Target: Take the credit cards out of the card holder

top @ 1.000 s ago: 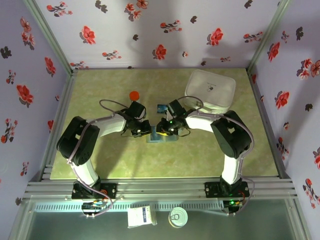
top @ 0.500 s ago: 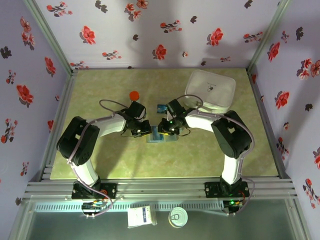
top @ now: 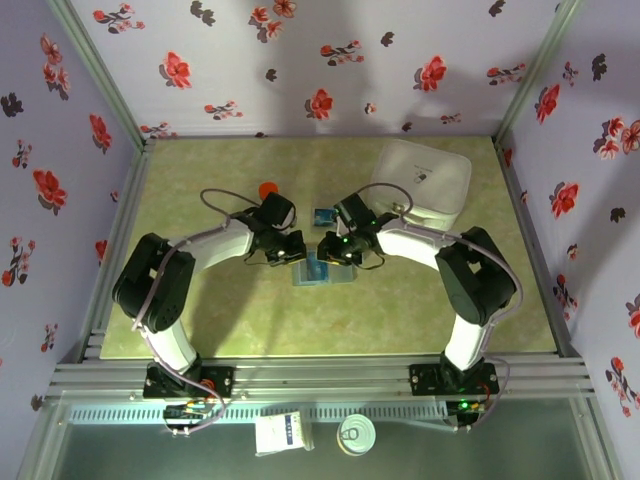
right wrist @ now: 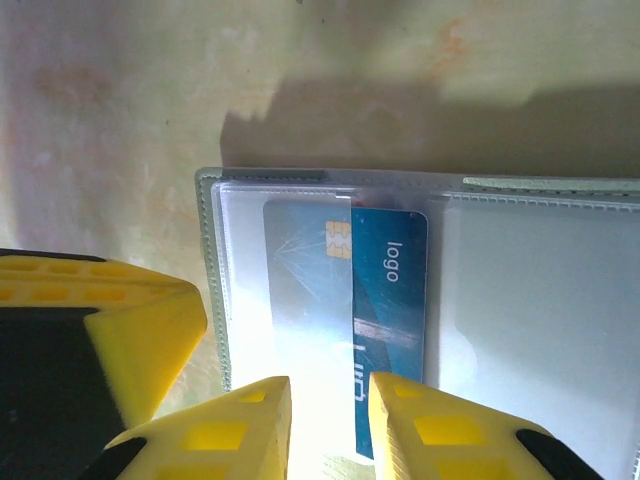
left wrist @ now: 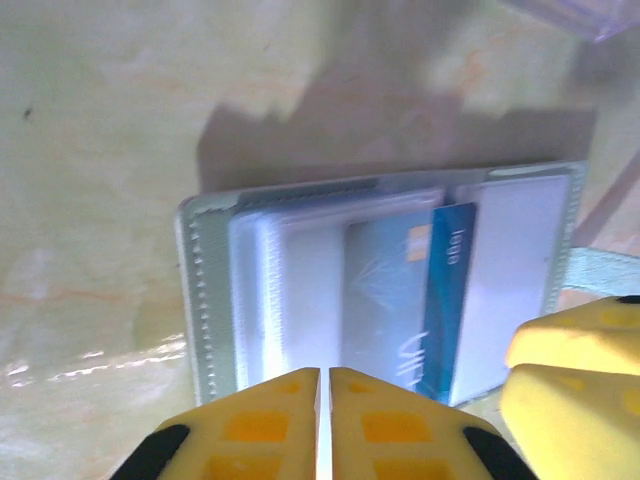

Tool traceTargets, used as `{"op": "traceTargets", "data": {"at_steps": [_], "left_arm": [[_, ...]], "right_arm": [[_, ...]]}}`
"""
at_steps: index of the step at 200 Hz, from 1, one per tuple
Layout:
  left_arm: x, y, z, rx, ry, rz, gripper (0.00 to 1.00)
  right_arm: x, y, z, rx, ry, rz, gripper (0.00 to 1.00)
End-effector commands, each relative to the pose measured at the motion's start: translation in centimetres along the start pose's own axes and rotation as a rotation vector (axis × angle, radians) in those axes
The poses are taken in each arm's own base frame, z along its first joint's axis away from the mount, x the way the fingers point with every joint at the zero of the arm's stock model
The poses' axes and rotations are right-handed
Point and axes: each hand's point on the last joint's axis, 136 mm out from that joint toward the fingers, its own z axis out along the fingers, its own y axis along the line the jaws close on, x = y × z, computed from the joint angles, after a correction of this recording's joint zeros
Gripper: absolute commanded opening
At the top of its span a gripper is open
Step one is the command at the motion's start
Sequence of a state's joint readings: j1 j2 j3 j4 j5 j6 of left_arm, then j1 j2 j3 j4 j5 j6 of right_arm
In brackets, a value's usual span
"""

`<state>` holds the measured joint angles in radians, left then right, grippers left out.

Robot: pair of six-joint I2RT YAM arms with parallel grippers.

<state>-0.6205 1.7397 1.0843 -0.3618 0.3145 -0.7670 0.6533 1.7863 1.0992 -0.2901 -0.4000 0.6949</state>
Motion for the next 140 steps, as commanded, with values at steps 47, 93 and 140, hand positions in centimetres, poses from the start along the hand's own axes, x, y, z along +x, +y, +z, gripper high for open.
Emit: {"op": "traceTargets", "data": {"at_steps": [47,93,140], "left_arm": [[1.1,0.3,1.8,-0.042,0.056,0.031,0.01],[1.9,1.5,2.9,-0.075,0.09,0.022,0.0],[2.1,2.1,2.7,-0.097,0.088,0.019,0.0]], "right_arm": [[0.3,-1.0,0.0,-0.042,0.019,0.035,0.28],[0.2,-1.6,1.2,-0.048,0.04,0.054,0.28],[0.4,-1.9,2.2,-0.071,0.061,0.077,0.27]]}}
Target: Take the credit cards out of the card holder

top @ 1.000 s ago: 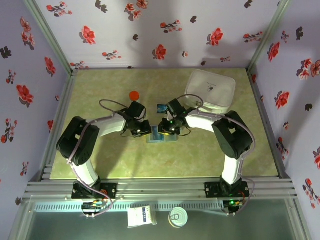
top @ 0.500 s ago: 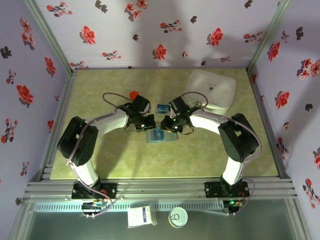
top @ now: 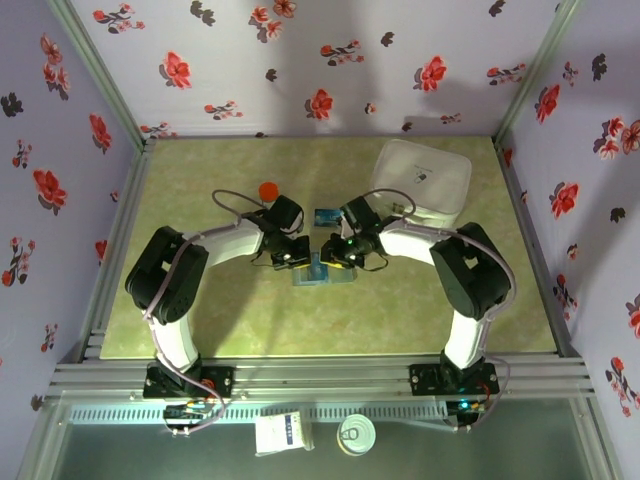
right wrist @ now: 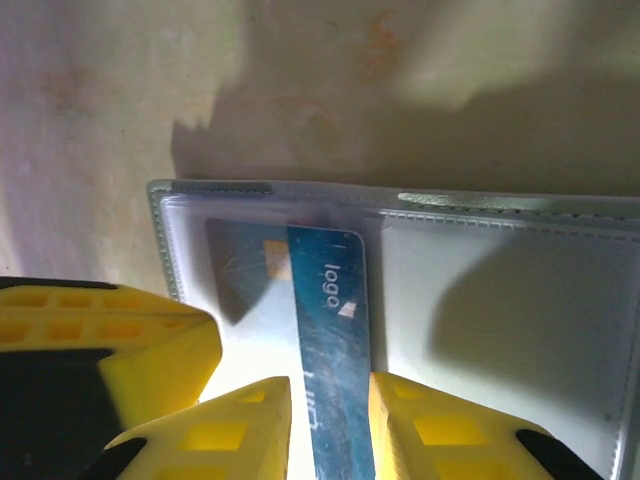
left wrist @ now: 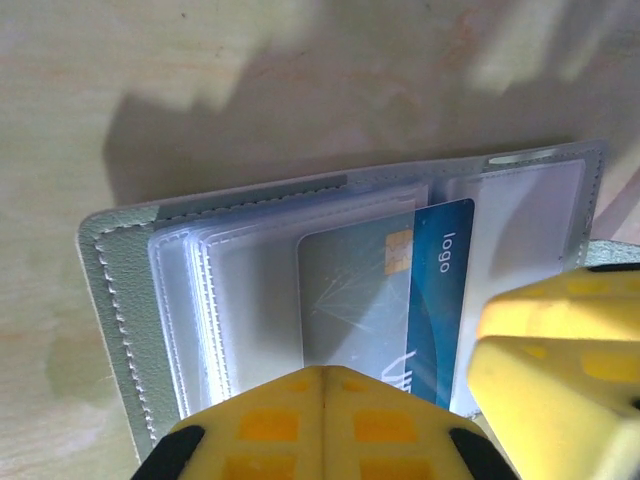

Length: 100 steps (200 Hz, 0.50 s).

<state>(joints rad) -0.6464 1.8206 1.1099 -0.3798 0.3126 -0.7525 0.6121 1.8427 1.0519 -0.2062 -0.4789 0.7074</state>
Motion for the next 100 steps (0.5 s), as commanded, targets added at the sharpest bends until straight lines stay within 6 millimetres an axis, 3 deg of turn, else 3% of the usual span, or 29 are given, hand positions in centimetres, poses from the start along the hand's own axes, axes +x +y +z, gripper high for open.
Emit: {"op": "traceTargets", "data": {"at_steps": [1,64,100], "left_arm": [[0.9,1.4,0.5,-0.052,0.025,0.004,0.0],[1.0,1.4,0.5,-0.055,0.025,0.004,0.0],[1.0,1.5,0.4,-0.055,0.025,0.003,0.0]], "right_arm": [[0.2,-0.1,0.6,-0.031,0.02,0.023,0.27],[-0.3,1.5,0.5,-0.167,0.01,0.065,0.21],[-0.2,0.5,0.6,-0.126,0.012,0.07,0.22]]}}
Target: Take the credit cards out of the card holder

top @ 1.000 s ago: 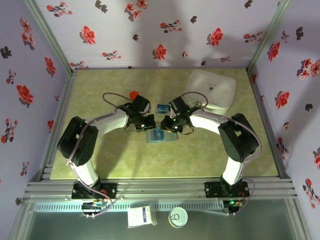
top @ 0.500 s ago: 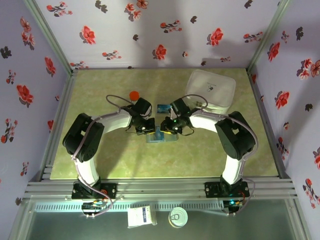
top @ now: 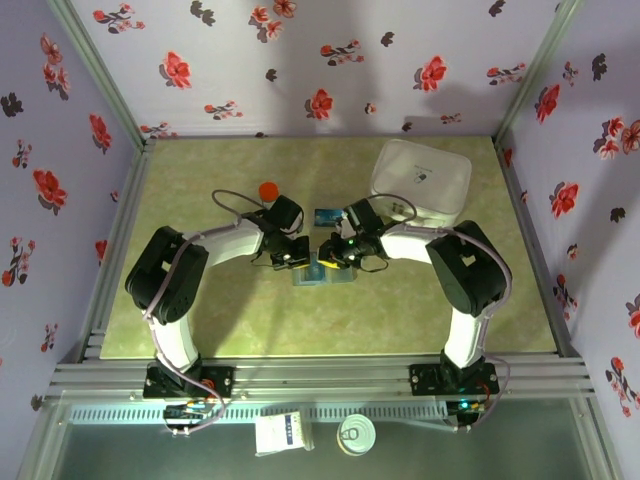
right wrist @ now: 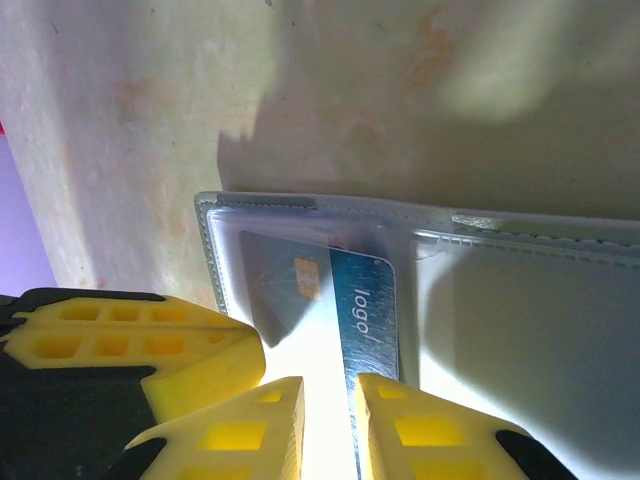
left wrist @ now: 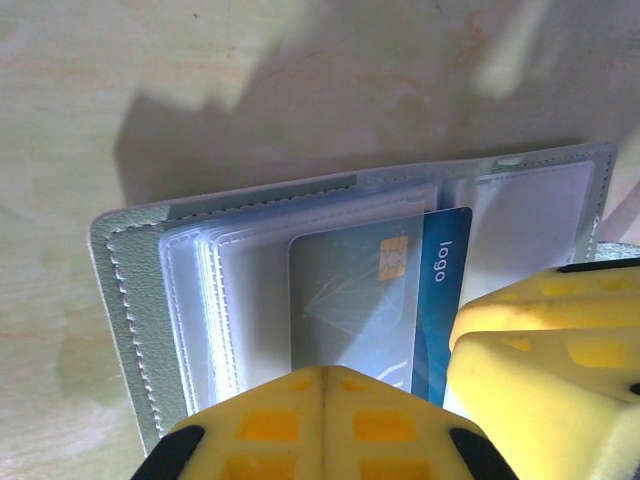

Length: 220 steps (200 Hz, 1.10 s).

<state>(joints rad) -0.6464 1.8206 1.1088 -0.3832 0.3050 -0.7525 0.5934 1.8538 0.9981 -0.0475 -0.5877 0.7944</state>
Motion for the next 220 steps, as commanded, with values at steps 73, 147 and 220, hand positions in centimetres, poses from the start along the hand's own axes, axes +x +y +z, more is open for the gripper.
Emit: {"op": "traceTargets", "data": {"at_steps": [73,147,220], "left_arm": [[0.3,-0.1,-1.5,-0.009,-0.02,0.02,0.02],[1.4,1.8,0.7,-0.063,0.038,0.009,0.0],[1.9,2.7,1.4,-0.086,0.056,0.0,0.0]], "right_arm": [[0.1,-0.8,-1.0,0.034,-0.018,-0.004,0.23],[0.3,-1.7,-0.3,0.049,-0.001,0.009,0.24],[0.6,-2.1,0.5,0.038,0.028,0.022,0.23]]}}
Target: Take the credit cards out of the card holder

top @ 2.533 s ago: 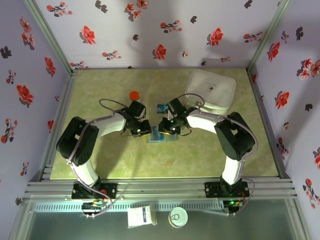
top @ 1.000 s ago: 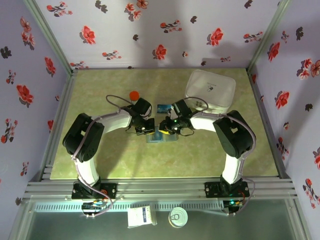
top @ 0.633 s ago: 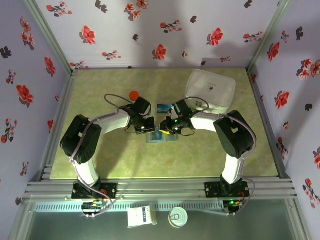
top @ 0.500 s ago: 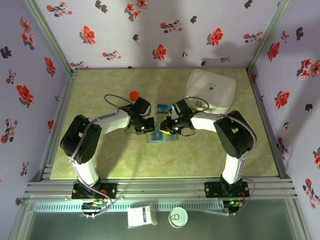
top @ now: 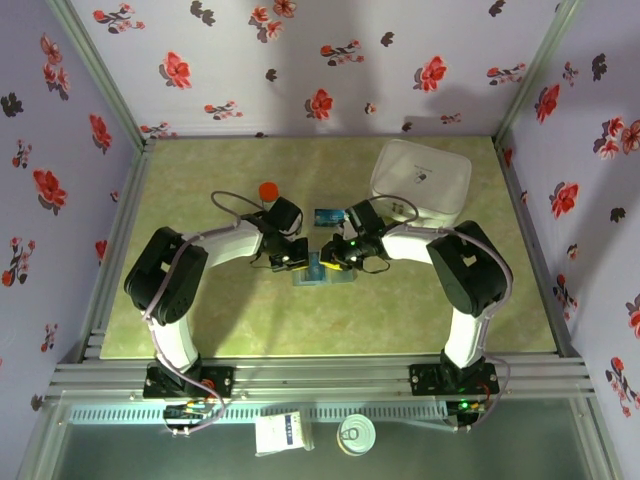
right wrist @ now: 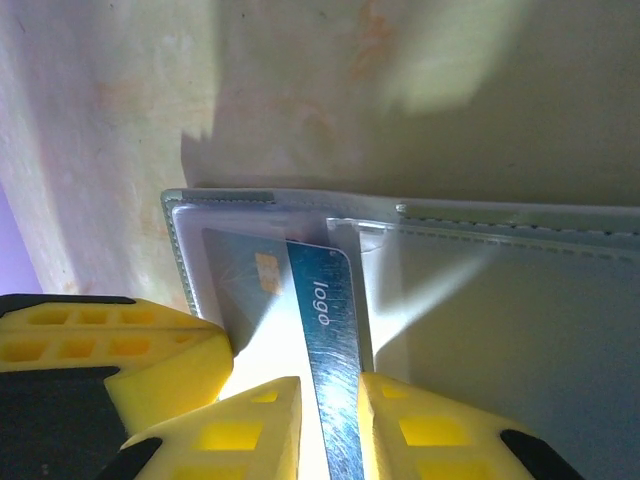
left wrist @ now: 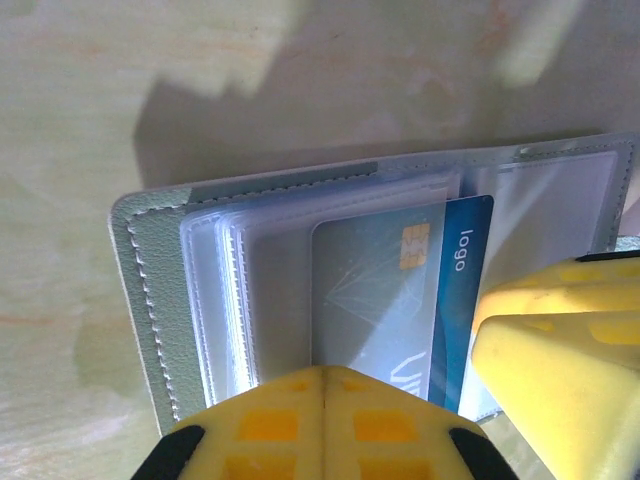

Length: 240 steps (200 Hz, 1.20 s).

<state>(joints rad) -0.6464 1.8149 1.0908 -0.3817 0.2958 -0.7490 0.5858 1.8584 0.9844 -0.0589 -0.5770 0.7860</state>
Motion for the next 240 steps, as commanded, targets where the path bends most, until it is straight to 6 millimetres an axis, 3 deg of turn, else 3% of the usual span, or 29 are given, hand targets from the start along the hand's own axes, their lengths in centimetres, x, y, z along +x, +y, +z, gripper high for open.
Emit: {"op": "traceTargets", "data": {"at_steps": [1,31,62,130,240], "left_arm": [[1.6,2.1,1.3,-0.072,0.054,0.0,0.0],[1.5,2.0,1.2,-0.069,0.05,-0.003,0.0],[1.6,2.1,1.0,-0.073,0.047,0.0,0.0],[1.7,2.1,0.8,-0.073,0.048,0.0,0.0],[1.5,1.9,0.6,-0.062,0.042,0.005,0.0]], "right_arm": [[0.4,-1.0,0.5,0.012,0.024,0.008,0.23],[0.5,-0.8,0.5,0.006,0.032,0.006,0.23],[0.7,-2.6,0.2,0.097,0.031,-0.007,0.24],[0.6,0.6,0.5,-0.087,0.043,-0.008,0.23],[0.5,0.0,-0.5,-0.092,0.0,-0.011,0.1]]}}
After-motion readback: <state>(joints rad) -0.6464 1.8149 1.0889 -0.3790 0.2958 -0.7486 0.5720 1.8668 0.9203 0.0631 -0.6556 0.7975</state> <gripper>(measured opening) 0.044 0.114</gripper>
